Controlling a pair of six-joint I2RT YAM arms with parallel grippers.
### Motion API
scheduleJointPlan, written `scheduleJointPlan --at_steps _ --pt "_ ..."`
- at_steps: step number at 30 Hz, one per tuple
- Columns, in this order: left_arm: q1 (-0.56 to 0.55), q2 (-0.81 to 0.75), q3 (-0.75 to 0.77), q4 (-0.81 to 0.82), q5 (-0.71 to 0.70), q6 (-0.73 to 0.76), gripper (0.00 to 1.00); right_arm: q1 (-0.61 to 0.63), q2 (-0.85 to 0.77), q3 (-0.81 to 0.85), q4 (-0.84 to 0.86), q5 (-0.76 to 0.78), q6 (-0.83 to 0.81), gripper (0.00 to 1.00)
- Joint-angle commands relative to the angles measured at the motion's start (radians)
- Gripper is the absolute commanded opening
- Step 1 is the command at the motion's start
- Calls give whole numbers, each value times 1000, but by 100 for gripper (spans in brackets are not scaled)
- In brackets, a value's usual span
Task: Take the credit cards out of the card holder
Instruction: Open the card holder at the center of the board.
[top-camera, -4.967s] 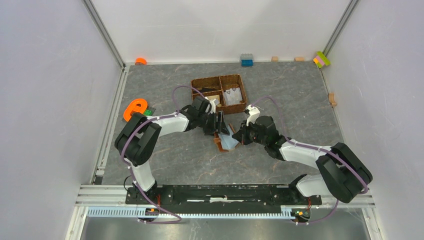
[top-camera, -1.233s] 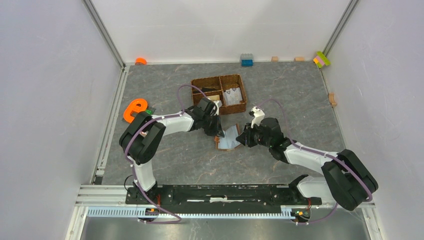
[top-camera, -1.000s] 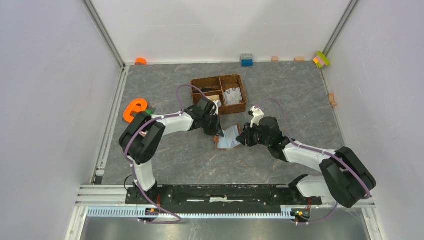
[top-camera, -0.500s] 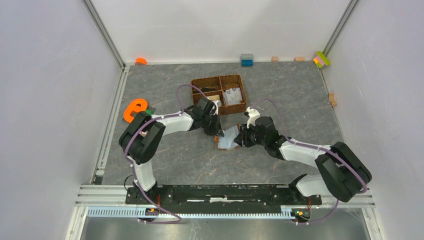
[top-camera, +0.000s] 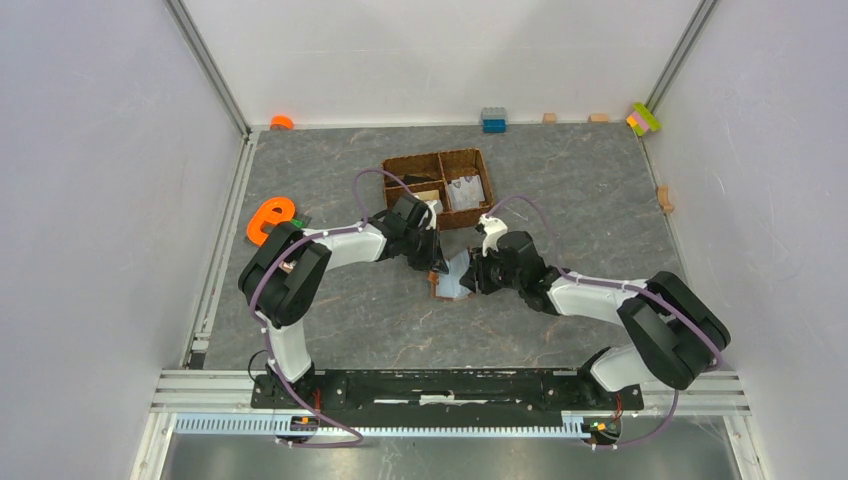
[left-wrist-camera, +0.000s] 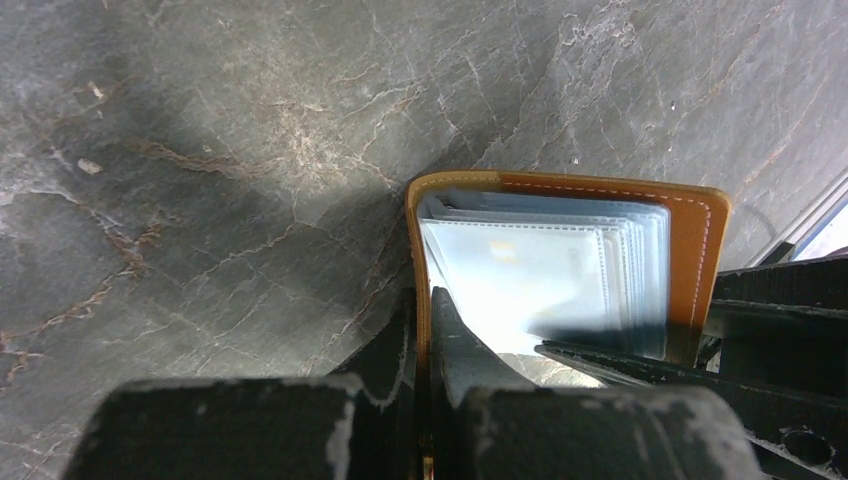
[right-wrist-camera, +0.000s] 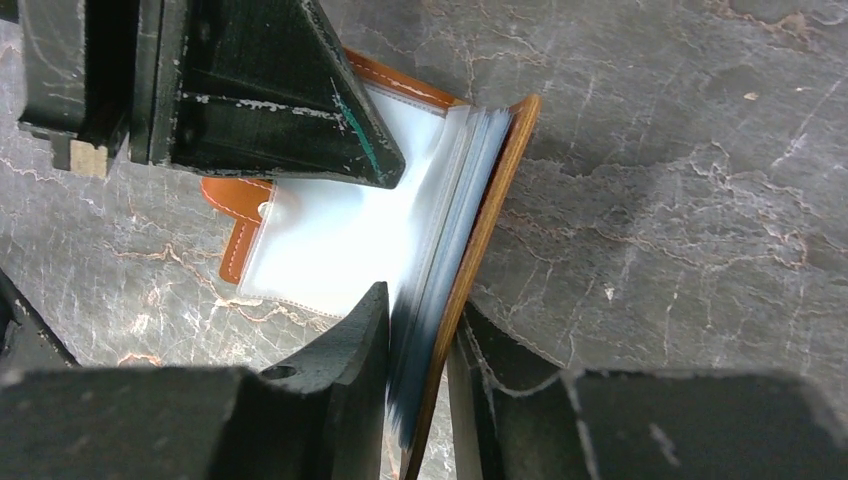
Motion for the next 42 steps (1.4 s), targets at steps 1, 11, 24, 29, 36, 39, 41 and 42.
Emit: scheduleJointPlan --at_steps 1,11,24,29,36,39,41,42 --pt "-11 19 6 61 55 -33 4 25 38 26 -26 31 -35 28" --pt "-11 -31 -43 156 122 -81 28 32 45 32 -35 74 -37 11" --pt "3 -153 -181 433 225 -179 58 -4 -59 -67 107 -11 20 0" --pt "7 -194 -236 562 259 -215 63 -25 -127 -139 229 -84 59 0" --pt "12 -188 -230 524 230 -209 67 -33 -202 -183 266 -61 64 0" --pt "13 -194 -230 505 215 -197 69 -33 -224 -186 248 -28 55 0" --pt "12 -200 -233 505 211 -195 76 -33 -237 -190 244 -17 49 0" --pt "12 -203 -235 506 206 -195 85 -33 -244 -192 247 -15 47 0"
